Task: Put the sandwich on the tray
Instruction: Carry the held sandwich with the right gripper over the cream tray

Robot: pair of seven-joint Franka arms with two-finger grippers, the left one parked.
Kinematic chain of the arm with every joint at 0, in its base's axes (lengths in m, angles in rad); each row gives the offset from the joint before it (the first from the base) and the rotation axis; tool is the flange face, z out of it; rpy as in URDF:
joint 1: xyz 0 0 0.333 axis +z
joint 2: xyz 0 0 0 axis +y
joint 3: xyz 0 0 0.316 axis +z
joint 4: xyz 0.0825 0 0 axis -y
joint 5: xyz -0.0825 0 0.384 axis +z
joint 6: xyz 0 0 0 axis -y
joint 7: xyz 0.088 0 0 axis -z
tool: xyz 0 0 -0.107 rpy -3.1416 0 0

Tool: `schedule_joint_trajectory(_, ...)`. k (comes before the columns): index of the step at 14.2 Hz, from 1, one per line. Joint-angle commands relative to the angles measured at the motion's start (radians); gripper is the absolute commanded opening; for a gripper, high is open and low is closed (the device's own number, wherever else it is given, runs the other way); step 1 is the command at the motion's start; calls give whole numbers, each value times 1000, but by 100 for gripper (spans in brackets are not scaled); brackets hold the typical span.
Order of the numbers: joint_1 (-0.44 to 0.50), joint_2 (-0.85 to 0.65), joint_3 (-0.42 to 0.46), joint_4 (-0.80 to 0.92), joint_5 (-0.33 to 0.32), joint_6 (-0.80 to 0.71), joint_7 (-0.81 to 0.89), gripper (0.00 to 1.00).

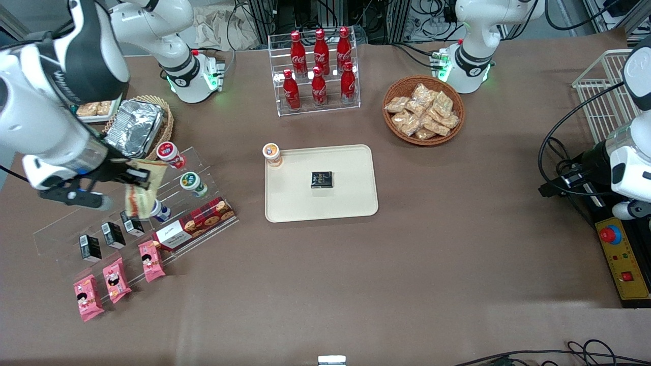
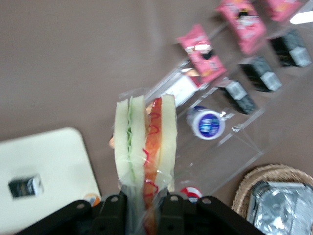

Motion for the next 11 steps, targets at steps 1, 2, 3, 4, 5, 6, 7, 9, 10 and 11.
schedule_joint_trajectory(1,25,69,12,66,61,9,-156,0)
schedule_joint_trajectory(2,40,91,15,86,59,25,-199,0)
schedule_joint_trajectory(3,59,103,15,87,58,28,-229,0)
schedule_joint_trajectory(4,77,115,15,88,44,34,-252,0)
schedule_joint_trajectory(5,95,120,15,88,29,52,-285,0)
schedule_joint_trajectory(6,117,123,15,88,12,84,-346,0)
schedule_joint_trajectory(7,131,143,15,89,-4,129,-468,0)
schedule_joint_trajectory(9,148,198,15,112,-5,215,-713,0)
schedule_joint_trajectory(10,148,216,14,120,-5,239,-774,0)
schedule_joint_trajectory(11,148,238,15,135,-7,252,-840,0)
